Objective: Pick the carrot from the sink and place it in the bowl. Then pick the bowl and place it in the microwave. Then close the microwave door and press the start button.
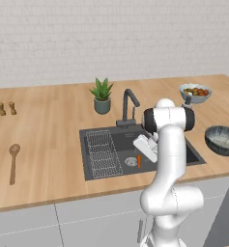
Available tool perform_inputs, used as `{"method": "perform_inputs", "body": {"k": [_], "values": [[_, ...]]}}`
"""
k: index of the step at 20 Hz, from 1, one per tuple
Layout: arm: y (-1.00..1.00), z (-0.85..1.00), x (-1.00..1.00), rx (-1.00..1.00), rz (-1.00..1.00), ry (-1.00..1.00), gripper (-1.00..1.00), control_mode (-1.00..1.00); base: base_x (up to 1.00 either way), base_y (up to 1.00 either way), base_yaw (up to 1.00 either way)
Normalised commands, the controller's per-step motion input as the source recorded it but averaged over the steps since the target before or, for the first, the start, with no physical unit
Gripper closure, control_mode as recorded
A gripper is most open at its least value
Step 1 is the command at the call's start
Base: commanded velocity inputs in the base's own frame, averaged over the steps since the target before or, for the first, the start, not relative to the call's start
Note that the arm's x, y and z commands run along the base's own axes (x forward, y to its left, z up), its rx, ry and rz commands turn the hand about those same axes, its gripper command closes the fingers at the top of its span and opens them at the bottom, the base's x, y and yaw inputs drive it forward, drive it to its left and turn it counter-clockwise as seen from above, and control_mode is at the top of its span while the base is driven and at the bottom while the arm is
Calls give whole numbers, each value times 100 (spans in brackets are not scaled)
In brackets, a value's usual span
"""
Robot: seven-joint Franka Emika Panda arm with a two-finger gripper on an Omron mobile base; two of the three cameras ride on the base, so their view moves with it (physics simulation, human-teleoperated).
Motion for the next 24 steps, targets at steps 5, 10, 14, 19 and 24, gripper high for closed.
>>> {"method": "perform_inputs", "body": {"k": [5, 10, 14, 19, 24], "values": [[1, -39, 23, 0, 0, 0, -100, -100, 0, 0, 0], [1, -45, 21, 0, 0, 0, -100, -100, 0, 0, 0], [4, -39, 13, 0, 0, 0, -100, -100, 0, 0, 0], [20, -36, -13, -6, 0, 0, -100, -100, 0, 0, 0], [31, -41, -23, -11, 0, 0, -100, -100, 0, 0, 0]]}}
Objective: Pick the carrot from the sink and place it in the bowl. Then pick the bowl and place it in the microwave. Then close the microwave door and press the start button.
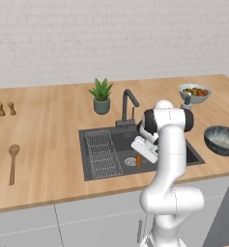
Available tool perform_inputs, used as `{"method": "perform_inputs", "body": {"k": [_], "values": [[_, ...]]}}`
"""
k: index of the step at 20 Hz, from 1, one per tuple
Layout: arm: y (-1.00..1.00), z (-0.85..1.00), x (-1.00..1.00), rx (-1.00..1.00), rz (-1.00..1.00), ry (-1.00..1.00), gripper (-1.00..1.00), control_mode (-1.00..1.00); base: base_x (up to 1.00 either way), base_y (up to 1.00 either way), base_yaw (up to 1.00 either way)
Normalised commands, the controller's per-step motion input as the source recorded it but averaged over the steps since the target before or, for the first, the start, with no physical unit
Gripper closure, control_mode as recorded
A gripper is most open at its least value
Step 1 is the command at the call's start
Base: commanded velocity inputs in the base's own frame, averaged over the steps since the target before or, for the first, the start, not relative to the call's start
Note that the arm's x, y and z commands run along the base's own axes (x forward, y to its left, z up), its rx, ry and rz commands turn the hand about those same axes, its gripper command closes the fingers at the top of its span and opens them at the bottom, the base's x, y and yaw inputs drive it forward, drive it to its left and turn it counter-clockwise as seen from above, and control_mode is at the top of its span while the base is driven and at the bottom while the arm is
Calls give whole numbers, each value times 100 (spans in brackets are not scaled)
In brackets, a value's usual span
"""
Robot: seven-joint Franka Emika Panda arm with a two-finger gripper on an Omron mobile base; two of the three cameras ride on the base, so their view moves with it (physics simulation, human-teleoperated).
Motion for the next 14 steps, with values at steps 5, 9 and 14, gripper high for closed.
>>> {"method": "perform_inputs", "body": {"k": [5, 9, 14], "values": [[25, -56, -14, -12, 0, 0, -100, -100, 0, 0, 0], [15, -64, -27, -12, 0, 0, -100, -100, 0, 0, 0], [6, -71, -27, -10, 0, 0, -100, -100, 0, 0, 0]]}}
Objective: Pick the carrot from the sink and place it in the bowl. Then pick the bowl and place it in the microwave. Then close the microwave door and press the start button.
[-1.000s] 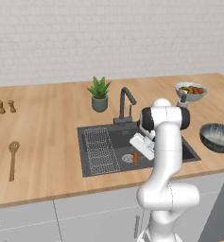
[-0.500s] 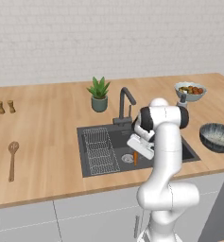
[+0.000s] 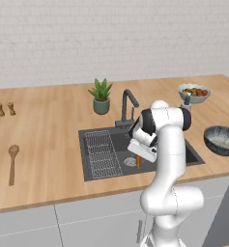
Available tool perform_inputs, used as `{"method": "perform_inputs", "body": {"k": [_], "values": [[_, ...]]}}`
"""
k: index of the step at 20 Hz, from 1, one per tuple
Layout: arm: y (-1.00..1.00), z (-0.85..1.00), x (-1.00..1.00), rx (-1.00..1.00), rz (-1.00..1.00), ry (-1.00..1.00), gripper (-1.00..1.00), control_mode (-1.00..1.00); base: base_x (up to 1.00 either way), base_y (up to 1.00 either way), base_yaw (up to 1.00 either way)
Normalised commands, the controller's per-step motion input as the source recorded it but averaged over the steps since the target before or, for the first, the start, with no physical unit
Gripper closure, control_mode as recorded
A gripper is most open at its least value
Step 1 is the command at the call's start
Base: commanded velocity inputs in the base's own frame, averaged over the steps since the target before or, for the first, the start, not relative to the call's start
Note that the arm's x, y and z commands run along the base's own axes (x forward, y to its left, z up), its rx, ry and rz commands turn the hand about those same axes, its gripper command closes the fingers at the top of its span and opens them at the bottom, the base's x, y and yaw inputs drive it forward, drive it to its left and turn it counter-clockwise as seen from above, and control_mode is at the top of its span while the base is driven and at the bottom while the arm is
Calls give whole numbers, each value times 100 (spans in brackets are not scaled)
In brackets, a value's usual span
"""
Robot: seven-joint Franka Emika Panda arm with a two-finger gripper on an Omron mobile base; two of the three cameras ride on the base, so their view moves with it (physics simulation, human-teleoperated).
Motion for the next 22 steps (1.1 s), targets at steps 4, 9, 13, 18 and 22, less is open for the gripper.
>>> {"method": "perform_inputs", "body": {"k": [4, 9, 13, 18, 22], "values": [[1, -66, -25, -7, 0, 0, -100, -100, 0, 0, 0], [0, -39, -37, -1, 2, 0, 100, -100, 0, 0, 0], [-9, -16, -43, 0, 3, 0, 100, -100, 0, 0, 0], [-15, -3, -36, 0, 3, 0, 100, -100, 0, 0, 0], [-29, 29, -23, 7, 3, 0, 100, -100, 0, 0, 0]]}}
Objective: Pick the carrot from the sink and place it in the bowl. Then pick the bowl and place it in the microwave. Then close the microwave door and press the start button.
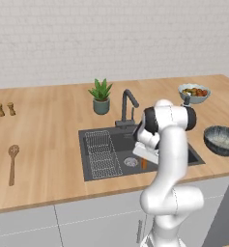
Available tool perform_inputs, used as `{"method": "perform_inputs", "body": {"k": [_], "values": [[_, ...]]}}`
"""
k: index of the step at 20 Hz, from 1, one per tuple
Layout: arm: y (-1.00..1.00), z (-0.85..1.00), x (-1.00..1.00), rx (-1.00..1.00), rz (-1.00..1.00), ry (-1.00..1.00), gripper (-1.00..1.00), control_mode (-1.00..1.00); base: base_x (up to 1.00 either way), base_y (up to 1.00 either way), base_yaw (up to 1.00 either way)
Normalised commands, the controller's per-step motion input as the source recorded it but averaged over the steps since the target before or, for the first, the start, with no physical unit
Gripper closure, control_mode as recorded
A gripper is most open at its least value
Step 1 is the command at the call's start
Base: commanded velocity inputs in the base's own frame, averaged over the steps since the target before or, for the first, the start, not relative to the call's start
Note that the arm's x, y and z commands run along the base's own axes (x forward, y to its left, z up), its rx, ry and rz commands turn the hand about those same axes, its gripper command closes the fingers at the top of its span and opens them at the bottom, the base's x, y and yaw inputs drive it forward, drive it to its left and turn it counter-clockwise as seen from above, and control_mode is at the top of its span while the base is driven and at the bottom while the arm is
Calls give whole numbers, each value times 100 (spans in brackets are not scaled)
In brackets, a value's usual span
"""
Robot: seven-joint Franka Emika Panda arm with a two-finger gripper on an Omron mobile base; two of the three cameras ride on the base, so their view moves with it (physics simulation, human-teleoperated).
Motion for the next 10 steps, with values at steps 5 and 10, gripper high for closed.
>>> {"method": "perform_inputs", "body": {"k": [5, 10], "values": [[-38, 89, -3, 11, 3, 0, 100, -100, 0, 0, 0], [-41, 100, 0, 8, 5, -6, 100, -100, 0, 0, 0]]}}
